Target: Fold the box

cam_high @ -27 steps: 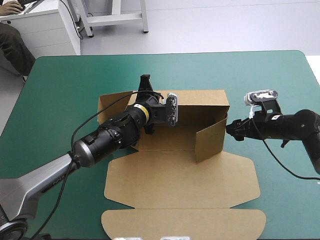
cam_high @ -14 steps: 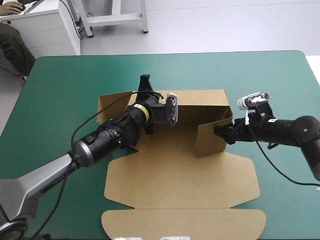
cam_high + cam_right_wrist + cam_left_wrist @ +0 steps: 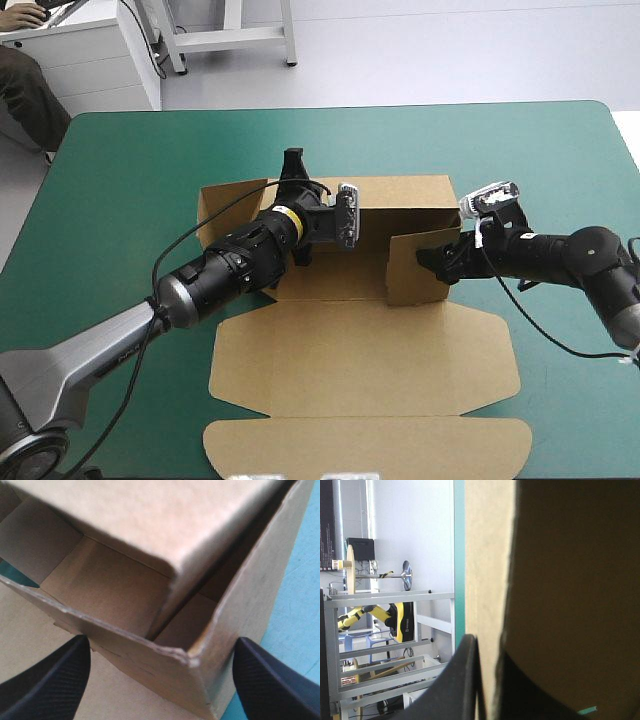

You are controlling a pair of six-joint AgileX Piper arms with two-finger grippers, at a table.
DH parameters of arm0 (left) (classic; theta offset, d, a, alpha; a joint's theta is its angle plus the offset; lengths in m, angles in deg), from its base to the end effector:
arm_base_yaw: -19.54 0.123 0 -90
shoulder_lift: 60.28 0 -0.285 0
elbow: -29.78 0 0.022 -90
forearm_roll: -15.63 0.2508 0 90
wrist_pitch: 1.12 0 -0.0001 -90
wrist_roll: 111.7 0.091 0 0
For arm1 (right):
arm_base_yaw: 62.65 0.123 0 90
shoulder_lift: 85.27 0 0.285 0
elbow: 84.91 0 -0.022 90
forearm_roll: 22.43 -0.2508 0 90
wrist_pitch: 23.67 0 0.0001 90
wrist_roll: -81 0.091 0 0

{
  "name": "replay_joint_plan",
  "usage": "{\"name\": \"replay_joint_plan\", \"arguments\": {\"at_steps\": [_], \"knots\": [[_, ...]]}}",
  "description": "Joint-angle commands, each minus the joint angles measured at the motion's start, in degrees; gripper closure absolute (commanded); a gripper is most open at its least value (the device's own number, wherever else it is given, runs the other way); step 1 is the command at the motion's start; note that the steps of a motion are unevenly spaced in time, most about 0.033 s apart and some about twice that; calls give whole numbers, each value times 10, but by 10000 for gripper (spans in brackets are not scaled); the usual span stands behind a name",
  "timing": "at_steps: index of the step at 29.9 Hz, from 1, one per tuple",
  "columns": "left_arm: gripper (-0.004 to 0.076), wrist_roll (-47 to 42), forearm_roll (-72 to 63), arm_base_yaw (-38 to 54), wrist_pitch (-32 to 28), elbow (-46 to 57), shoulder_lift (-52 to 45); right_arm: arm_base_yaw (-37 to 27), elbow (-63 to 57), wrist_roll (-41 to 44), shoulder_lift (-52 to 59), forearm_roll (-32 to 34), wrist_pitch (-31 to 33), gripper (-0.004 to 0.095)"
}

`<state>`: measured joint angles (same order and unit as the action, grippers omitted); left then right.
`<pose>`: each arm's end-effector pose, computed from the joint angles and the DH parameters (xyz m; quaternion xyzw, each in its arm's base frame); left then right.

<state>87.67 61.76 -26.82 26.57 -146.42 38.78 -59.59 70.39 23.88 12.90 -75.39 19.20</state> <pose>0.2749 -0.2440 0.3235 0.6542 0.5723 0.2121 0.4467 0.2564 0.0633 0.3001 -0.2294 0.8649 0.2301 0.3826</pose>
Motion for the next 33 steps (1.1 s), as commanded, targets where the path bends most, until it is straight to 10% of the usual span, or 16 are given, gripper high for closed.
{"name": "replay_joint_plan", "arguments": {"at_steps": [1, 9, 19, 24, 33], "knots": [[731, -8, -72, -4, 44, 1, 4, 14, 13, -13, 12, -6, -45, 212], [731, 19, -100, -24, 60, 1, 2, 30, 13, -13, 11, 2, -109, 309], [731, 19, -121, -36, 59, 1, 2, 30, 13, -27, 11, 4, -75, 896], [712, 17, -121, -40, 56, 1, -1, 30, 13, -4, 11, 4, -106, 917], [227, 14, -119, -98, 42, -22, -51, 30, 13, 111, 11, 72, -218, 916]]}}
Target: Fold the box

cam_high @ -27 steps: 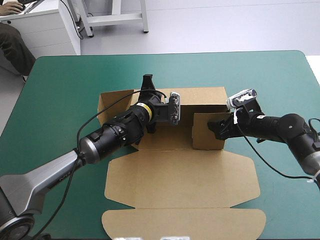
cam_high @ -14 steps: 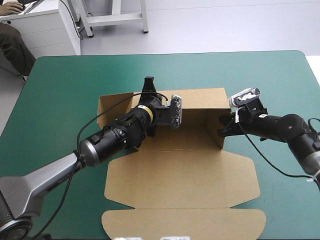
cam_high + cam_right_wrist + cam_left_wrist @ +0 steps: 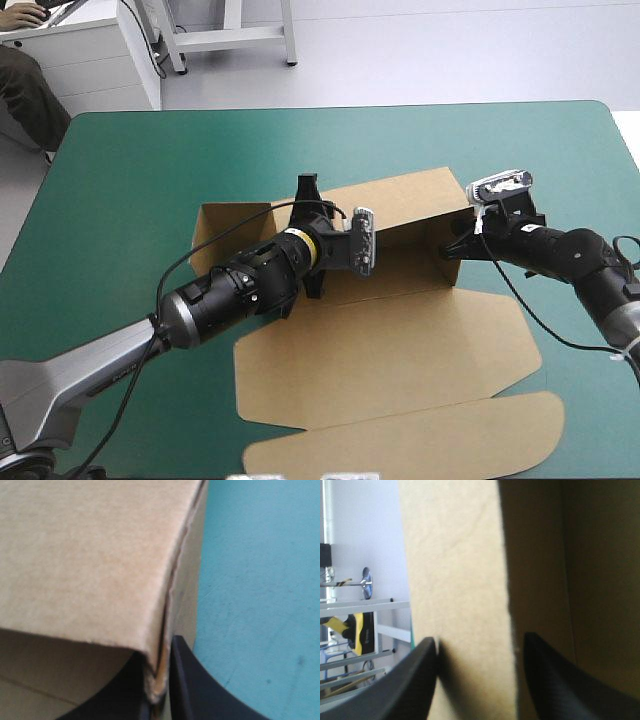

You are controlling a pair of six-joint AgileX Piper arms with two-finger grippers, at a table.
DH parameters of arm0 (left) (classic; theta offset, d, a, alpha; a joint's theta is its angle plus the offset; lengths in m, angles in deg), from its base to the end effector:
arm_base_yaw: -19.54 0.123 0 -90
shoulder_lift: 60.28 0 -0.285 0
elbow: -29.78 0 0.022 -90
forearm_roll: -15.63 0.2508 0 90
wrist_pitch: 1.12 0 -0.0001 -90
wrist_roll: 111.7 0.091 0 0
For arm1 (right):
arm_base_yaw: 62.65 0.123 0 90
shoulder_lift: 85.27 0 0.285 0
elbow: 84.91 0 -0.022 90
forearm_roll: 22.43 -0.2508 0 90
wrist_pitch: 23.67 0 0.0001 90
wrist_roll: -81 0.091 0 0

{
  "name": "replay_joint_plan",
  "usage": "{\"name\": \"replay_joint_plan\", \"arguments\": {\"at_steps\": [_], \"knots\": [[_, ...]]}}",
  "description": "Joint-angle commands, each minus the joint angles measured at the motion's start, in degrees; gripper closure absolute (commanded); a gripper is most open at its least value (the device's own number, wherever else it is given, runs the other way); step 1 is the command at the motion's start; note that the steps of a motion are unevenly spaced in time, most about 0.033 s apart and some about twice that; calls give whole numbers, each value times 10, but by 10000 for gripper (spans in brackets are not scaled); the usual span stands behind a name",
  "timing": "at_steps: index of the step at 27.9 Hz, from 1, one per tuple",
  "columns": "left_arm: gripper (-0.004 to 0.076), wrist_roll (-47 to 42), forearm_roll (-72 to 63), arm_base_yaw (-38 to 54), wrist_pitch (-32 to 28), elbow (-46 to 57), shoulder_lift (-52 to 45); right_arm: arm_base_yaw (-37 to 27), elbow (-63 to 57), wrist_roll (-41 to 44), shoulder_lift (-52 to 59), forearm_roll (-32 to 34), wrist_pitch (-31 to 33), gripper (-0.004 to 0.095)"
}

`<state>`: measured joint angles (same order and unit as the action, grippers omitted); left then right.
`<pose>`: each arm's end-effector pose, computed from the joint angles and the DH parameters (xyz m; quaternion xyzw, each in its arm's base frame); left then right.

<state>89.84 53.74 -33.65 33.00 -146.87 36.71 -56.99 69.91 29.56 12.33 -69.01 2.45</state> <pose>0.2363 -0.2631 0.3294 0.6707 0.5845 0.1633 0.4265 0.2733 0.0564 0.2997 -0.1770 0.8652 0.1356 0.4492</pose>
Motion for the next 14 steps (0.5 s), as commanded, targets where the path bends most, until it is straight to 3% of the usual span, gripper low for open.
{"name": "replay_joint_plan", "arguments": {"at_steps": [1, 5, 9, 14], "knots": [[189, -8, -38, -39, -22, -20, -39, 4, 18, 78, 17, 35, -64, 916], [162, -8, -34, -83, -21, -25, -73, 4, 19, 157, 17, 116, -77, 916], [206, -9, -32, -120, -17, -25, -100, 4, 19, 180, 17, 124, -82, 917], [734, -8, -33, -138, 30, -26, -115, 4, 19, 183, 17, 124, -83, 917]]}}
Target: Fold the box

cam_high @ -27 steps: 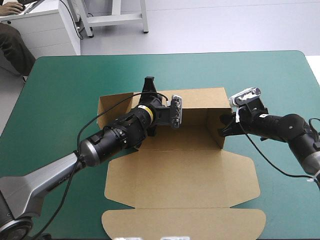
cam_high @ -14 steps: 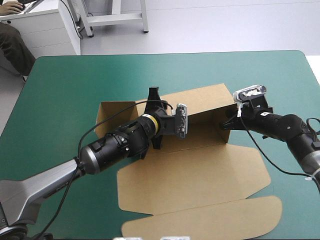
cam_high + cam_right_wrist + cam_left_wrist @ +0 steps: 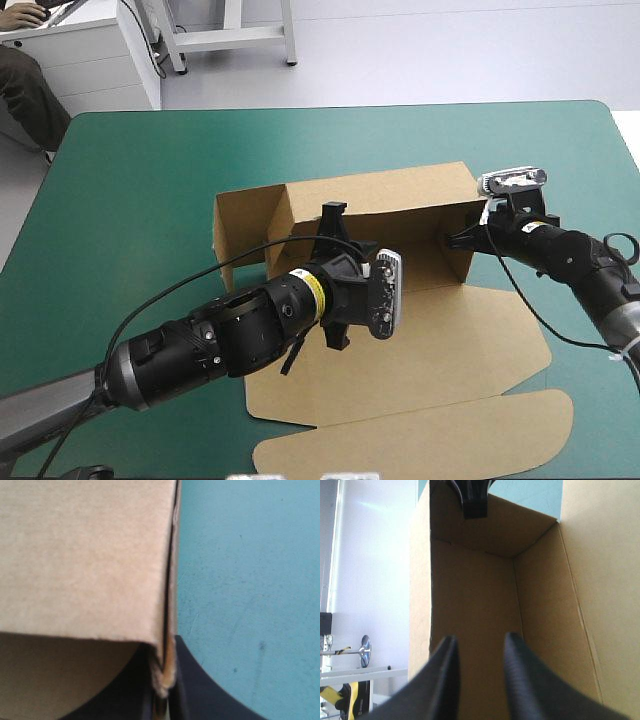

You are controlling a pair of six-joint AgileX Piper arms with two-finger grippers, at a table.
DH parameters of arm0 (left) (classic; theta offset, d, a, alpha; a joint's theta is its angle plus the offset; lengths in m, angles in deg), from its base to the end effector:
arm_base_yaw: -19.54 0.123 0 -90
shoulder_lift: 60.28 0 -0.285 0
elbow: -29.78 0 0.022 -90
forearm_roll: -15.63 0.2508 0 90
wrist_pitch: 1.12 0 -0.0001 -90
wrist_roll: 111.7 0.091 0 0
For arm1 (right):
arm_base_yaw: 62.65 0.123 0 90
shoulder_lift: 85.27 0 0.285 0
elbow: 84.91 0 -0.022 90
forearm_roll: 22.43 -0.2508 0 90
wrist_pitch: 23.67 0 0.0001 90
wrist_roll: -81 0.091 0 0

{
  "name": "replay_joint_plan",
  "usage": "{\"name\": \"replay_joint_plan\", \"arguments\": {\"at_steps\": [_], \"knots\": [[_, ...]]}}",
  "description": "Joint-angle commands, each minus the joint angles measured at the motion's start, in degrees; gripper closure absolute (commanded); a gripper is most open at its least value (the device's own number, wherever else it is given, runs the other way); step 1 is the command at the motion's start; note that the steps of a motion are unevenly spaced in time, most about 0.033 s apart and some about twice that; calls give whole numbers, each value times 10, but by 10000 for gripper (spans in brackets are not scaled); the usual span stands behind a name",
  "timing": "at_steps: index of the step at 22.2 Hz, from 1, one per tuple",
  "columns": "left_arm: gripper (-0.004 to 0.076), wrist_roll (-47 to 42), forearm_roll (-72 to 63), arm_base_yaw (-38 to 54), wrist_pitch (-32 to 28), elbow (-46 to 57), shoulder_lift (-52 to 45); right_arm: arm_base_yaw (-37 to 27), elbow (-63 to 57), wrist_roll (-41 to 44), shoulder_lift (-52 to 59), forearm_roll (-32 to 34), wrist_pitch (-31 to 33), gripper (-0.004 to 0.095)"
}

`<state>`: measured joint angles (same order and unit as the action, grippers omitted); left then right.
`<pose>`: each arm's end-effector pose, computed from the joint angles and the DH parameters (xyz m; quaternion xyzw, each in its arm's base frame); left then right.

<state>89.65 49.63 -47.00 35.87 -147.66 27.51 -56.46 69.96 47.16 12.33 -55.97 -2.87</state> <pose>0.1525 -0.2743 0.3824 0.6893 0.5260 0.0782 0.4920 0.2775 0.0481 0.2996 -0.1088 0.8775 0.1040 0.4553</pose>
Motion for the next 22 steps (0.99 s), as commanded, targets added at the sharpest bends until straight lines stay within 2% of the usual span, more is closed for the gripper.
{"name": "replay_joint_plan", "arguments": {"at_steps": [1, 5, 7, 10, 13, 16, 22], "knots": [[702, -5, 11, -5, 22, -18, -22, -1, 19, 7, 17, -6, -28, 917], [706, 2, 9, -5, 67, -33, -20, -1, 19, 7, 17, -6, -27, 917], [706, 8, -28, -4, 111, -78, -20, -1, 19, 7, 17, -6, -28, 917], [706, 52, -112, 19, 145, -151, -20, -1, 19, 7, 17, -6, -27, 917], [706, 94, -263, 114, 203, -235, -17, -1, 19, 7, 18, -6, -25, 917], [706, 85, -344, 228, 266, -281, -10, -1, 19, 7, 18, -6, -25, 917], [712, -19, -393, 413, 262, -293, -11, -1, 19, 6, 18, -6, -23, 917]]}}
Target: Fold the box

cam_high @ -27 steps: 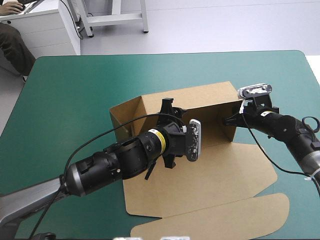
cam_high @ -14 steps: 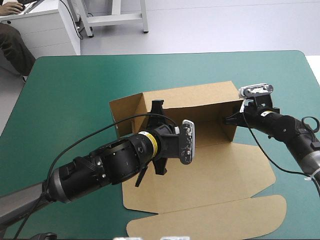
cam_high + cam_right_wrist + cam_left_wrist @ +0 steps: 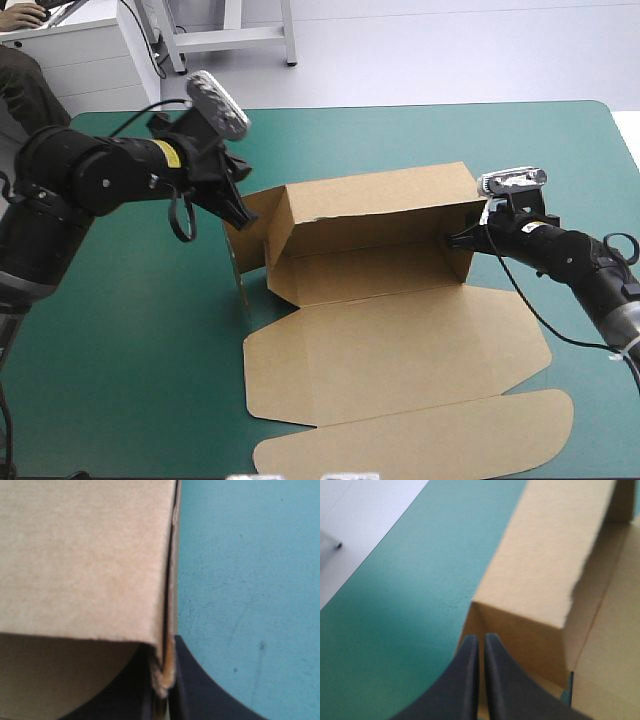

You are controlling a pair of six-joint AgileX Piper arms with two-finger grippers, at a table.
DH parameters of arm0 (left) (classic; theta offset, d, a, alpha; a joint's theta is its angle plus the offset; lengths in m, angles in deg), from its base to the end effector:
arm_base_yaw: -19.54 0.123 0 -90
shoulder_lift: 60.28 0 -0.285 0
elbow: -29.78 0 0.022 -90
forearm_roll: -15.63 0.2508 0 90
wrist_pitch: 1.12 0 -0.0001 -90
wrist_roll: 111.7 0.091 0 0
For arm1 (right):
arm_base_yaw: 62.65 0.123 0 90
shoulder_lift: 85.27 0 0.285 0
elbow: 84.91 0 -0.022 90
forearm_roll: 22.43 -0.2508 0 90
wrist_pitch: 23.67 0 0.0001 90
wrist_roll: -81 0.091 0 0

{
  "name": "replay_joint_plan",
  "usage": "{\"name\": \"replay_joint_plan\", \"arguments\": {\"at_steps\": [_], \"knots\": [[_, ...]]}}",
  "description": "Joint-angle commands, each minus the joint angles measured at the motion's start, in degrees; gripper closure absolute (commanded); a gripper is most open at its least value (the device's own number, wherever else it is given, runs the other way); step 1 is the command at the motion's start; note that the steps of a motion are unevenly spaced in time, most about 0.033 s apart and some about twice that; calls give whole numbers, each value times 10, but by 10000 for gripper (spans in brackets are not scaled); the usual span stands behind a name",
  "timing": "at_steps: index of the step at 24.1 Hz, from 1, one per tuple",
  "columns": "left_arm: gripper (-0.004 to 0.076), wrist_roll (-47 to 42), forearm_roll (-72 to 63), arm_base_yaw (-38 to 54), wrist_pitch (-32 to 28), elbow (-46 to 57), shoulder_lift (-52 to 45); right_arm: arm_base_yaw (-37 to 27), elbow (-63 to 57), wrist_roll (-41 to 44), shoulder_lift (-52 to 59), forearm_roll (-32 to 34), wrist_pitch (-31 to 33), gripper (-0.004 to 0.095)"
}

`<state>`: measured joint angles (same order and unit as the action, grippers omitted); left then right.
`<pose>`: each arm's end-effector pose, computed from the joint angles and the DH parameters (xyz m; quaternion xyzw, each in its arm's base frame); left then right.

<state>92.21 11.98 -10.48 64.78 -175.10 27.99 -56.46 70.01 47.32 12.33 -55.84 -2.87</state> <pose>0.2364 -0.1427 0.4823 0.4102 0.8047 -0.0546 0.4257 0.2776 0.0481 0.2998 -0.1084 0.8775 0.1038 0.4555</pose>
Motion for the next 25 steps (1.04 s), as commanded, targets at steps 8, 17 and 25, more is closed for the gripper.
{"name": "replay_joint_plan", "arguments": {"at_steps": [8, 17, 25], "knots": [[731, -66, -14, 145, 27, -13, -37, -1, 18, 5, 18, -7, -5, 918], [731, -147, 53, 152, -61, 180, -197, -1, 18, 5, 18, -4, 5, 919], [731, -234, 98, 151, -176, 473, -383, -1, 19, 5, 18, 7, 6, 919]]}}
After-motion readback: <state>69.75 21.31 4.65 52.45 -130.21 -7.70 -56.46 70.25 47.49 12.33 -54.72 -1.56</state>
